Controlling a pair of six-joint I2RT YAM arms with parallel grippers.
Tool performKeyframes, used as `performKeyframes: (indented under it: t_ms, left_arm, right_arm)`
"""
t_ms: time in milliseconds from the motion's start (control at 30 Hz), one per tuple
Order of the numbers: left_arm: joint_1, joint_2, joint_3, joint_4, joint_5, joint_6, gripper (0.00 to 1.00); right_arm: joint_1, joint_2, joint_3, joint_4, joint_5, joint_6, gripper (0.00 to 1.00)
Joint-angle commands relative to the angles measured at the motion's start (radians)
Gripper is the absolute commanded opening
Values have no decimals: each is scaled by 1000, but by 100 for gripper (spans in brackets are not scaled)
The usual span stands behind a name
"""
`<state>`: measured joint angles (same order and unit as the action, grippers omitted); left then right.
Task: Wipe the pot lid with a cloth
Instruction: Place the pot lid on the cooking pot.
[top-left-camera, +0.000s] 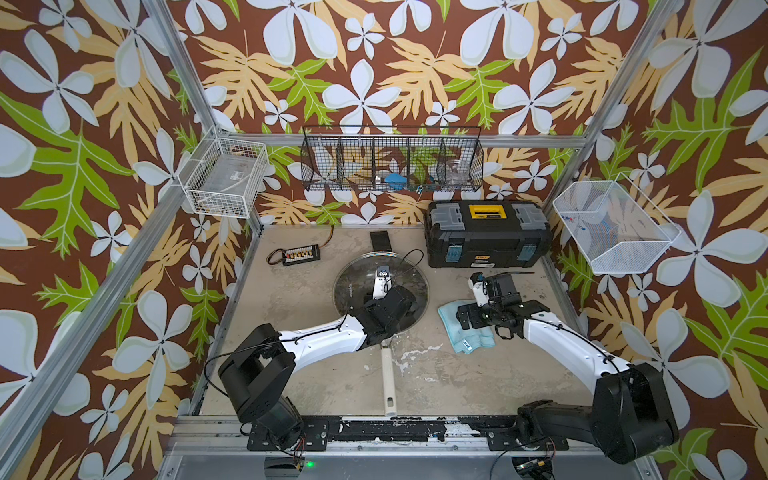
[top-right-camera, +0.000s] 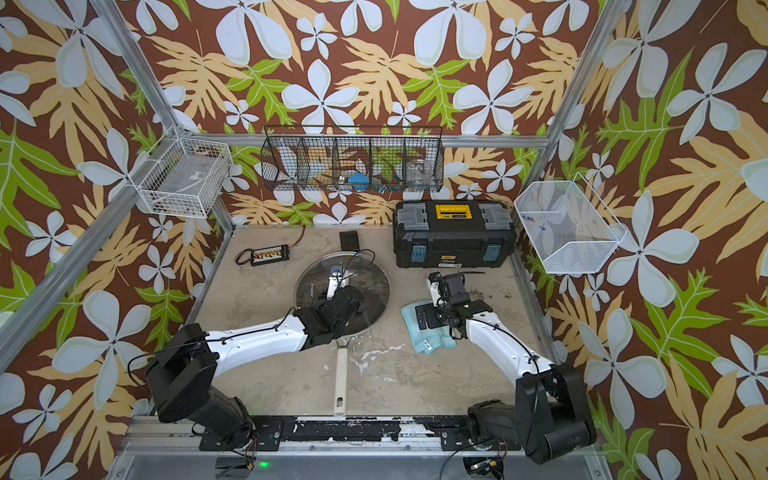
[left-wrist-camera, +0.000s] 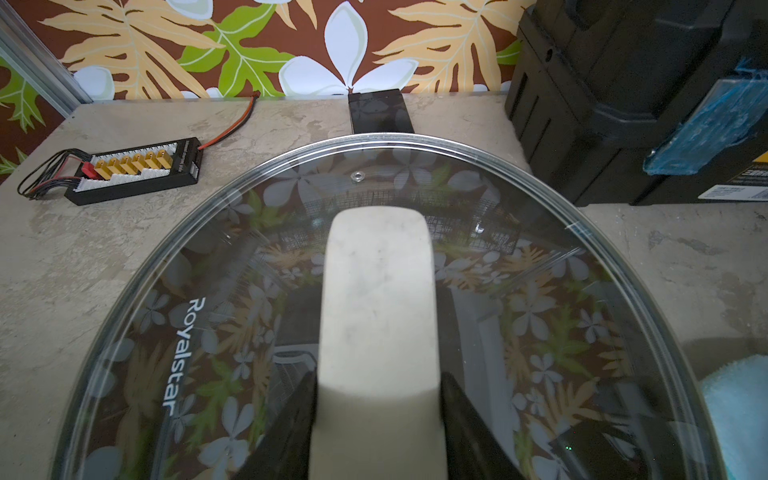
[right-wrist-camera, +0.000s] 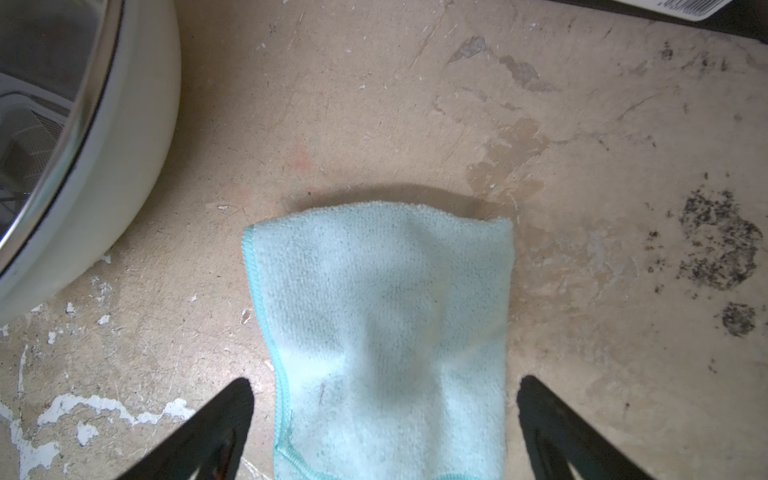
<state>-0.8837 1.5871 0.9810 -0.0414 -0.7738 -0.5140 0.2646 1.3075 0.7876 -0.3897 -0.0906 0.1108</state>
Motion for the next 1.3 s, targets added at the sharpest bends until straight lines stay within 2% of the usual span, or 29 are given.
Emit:
performKeyframes:
  t_ms: [0,367,433,600,633,767,900,967,1033,1133,1267]
  left_arm:
    - [-1,-5,14,66,-36,11,47]
    - [0,-10,13,71,-32,18,51]
    - [-1,-14,13,73,-28,22,71]
    - [-1,-27,10,77,-38,37,76]
    - [-1,-30,7,82,-42,47,99]
    - [-1,-64,-23,122,-59,119,100]
    - [12,-153,-124,251,-72,258,100]
    - [46,-206,-181,311,-25,335,100]
    - [106,-265,-230,325,25,354,100]
    - [255,-379,-341,383,190,360,100]
    - [449,-526,-475,461,347,389,100]
  right_arm:
    - [0,-1,1,6,-4,-1,100]
    - [0,0,0,6,-7,-2,100]
    - [1,0,2,6,-7,-3,100]
    - [1,0,2,6,-5,-3,100]
    - [0,0,4,6,-5,-3,100]
    - [1,-1,7,11,1,-6,100]
    - [0,-23,0,49,13,-13,100]
    - [1,-48,-17,89,35,-21,100]
    - [0,-86,-47,149,83,-25,100]
    - [-11,-137,-98,240,147,-24,100]
    - [-66,-177,-185,394,71,-62,100]
